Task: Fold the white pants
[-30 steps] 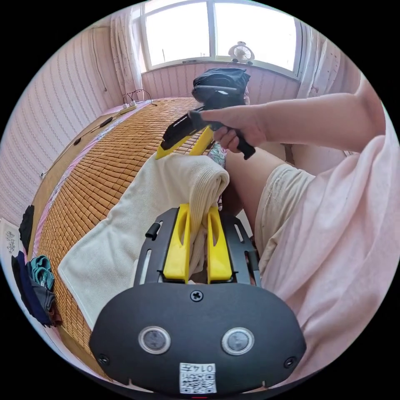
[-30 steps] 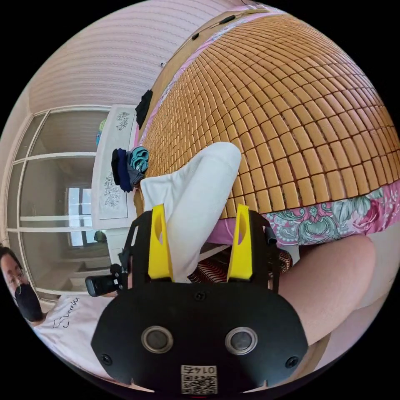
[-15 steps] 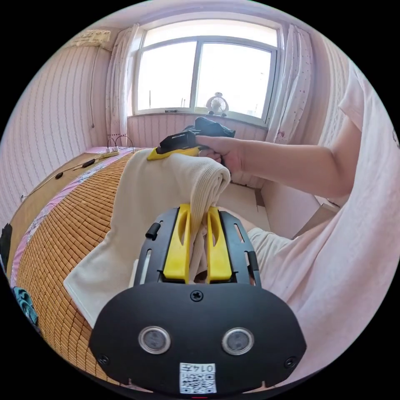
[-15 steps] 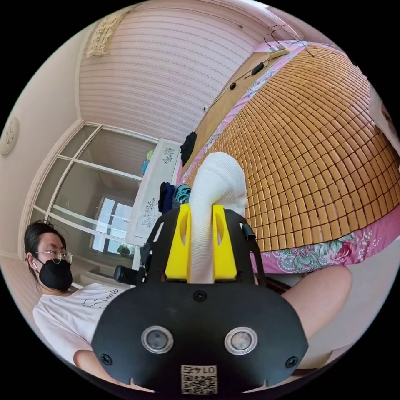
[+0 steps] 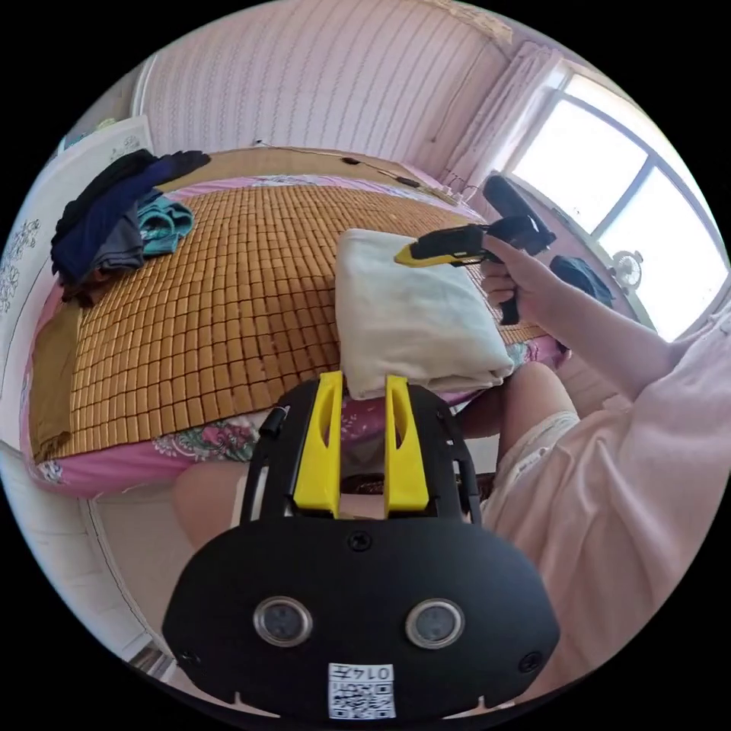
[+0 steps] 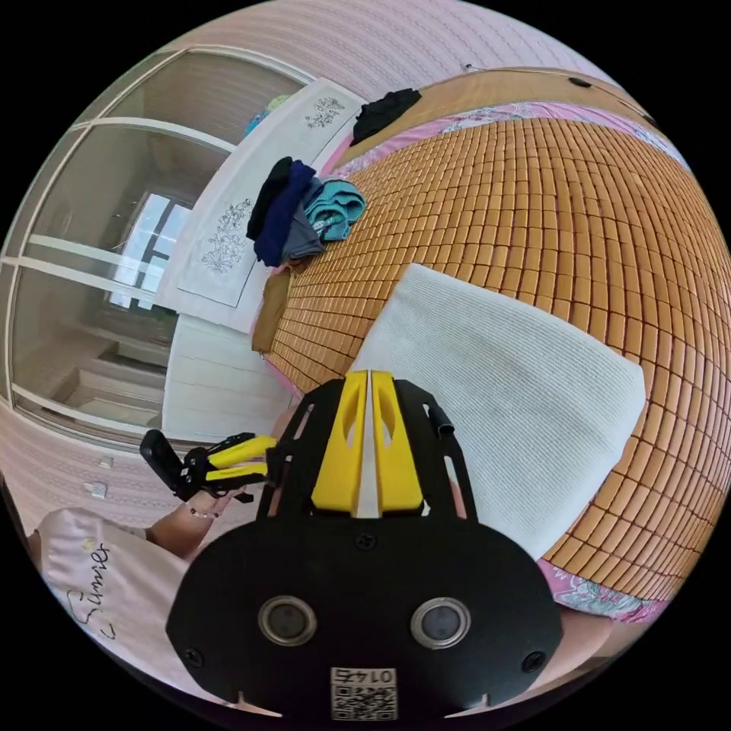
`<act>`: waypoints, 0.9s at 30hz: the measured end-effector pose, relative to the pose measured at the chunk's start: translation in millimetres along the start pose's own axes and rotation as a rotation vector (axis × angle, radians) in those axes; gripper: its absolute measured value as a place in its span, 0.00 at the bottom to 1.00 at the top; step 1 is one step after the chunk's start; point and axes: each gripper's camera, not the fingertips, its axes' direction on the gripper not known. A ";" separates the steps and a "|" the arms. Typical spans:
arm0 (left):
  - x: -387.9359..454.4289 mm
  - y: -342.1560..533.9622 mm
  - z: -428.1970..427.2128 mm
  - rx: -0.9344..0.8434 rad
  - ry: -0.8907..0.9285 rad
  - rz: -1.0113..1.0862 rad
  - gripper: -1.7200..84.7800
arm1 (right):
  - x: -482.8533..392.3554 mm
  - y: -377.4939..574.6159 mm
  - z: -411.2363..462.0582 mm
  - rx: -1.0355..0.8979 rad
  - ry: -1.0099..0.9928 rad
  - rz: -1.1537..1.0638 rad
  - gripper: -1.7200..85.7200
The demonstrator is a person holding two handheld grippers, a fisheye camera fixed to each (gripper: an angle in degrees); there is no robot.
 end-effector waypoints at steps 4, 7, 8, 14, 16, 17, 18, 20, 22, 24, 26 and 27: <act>7.3 -26.5 8.0 0.061 0.066 0.046 0.09 | -37.3 64.9 -9.8 -0.048 0.096 -0.112 0.02; 23.0 -49.9 49.1 0.016 0.128 0.103 0.08 | -53.6 105.6 12.8 -0.174 0.213 -0.144 0.02; 24.6 -53.0 61.3 -0.009 0.124 0.105 0.08 | -54.8 116.2 27.1 -0.184 0.262 -0.149 0.02; 29.3 -59.1 114.1 -0.114 0.000 0.182 0.03 | -59.4 116.9 74.8 -0.227 0.361 -0.145 0.01; 28.4 -64.8 101.5 -0.108 0.000 0.193 0.01 | -73.5 118.4 61.3 -0.213 0.335 -0.183 0.01; 27.7 -65.8 98.2 -0.100 -0.003 0.194 0.01 | -81.3 121.7 45.6 -0.165 0.331 -0.198 0.01; 25.1 -67.8 91.7 -0.074 -0.015 0.186 0.01 | -83.6 123.5 37.1 -0.137 0.341 -0.193 0.01; 20.0 -70.8 86.6 -0.029 -0.001 0.177 0.01 | -84.5 131.1 11.8 -0.046 0.398 -0.164 0.02; 13.9 -74.4 101.8 -0.037 -0.001 0.166 0.01 | -79.4 134.0 16.2 -0.074 0.453 -0.154 0.02; 13.3 -73.9 134.2 -0.129 -0.045 0.196 0.01 | -71.9 136.0 39.9 -0.153 0.506 -0.155 0.02; 8.4 -70.8 153.1 -0.127 -0.054 0.183 0.01 | -68.8 141.2 58.3 -0.137 0.537 -0.143 0.02; 4.2 -73.4 153.5 -0.121 -0.040 0.166 0.01 | -70.4 141.5 56.9 -0.121 0.540 -0.131 0.02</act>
